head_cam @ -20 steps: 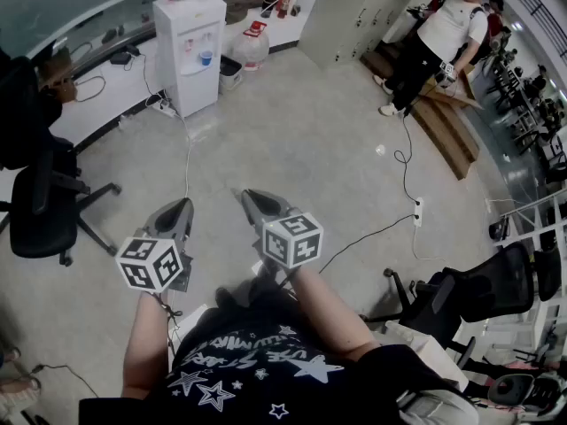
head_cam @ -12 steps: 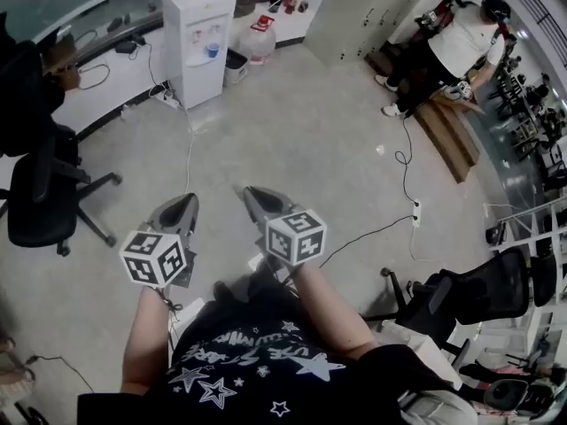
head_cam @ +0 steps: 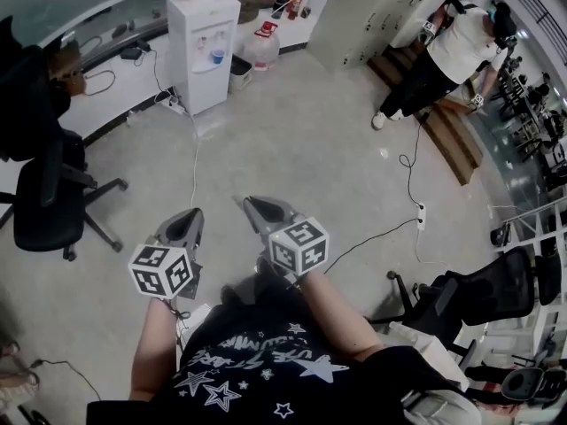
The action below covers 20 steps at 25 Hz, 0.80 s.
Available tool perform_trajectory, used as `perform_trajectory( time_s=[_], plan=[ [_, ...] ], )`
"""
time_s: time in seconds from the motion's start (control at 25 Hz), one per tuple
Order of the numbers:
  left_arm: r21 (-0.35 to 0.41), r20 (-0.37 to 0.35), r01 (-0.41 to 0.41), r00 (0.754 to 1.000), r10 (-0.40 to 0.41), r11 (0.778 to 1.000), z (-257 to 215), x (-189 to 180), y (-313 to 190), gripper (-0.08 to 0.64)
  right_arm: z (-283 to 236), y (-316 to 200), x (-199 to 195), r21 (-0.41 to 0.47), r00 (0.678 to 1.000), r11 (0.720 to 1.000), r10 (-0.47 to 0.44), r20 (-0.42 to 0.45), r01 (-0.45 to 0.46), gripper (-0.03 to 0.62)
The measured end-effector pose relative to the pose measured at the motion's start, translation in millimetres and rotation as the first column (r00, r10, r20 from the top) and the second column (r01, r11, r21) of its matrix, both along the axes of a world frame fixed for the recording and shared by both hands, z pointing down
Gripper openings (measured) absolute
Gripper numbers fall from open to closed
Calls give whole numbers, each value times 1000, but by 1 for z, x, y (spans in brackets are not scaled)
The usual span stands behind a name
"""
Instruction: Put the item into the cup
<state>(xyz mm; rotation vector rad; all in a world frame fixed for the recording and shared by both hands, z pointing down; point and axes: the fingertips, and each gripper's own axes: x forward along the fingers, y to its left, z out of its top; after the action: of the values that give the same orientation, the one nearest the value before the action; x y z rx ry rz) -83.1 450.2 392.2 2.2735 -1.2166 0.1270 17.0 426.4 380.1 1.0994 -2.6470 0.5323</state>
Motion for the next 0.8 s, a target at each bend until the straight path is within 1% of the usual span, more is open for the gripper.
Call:
perform_trajectory(
  time_s=[0.16,0.44,0.68,0.8],
  plan=[
    [8,12,1,1000,-1,1000,-2,-2,-2,5,5,-5,2,-17,1000,1000,14,1,-14,2],
    [21,45,-12,999,11,1000,-2,0,-21,5,15,-28,13,-34,999,998,46,8,-46,2],
    [-3,38,-4,999,4,1000,6,6,-44,5,17,-60,29,-38,997,997,70,29,-69,2],
    [-11,40,6,999,-6,1000,9,9,-65,5,18,-83,37,-34,997,997,75,36,-73,2]
  ],
)
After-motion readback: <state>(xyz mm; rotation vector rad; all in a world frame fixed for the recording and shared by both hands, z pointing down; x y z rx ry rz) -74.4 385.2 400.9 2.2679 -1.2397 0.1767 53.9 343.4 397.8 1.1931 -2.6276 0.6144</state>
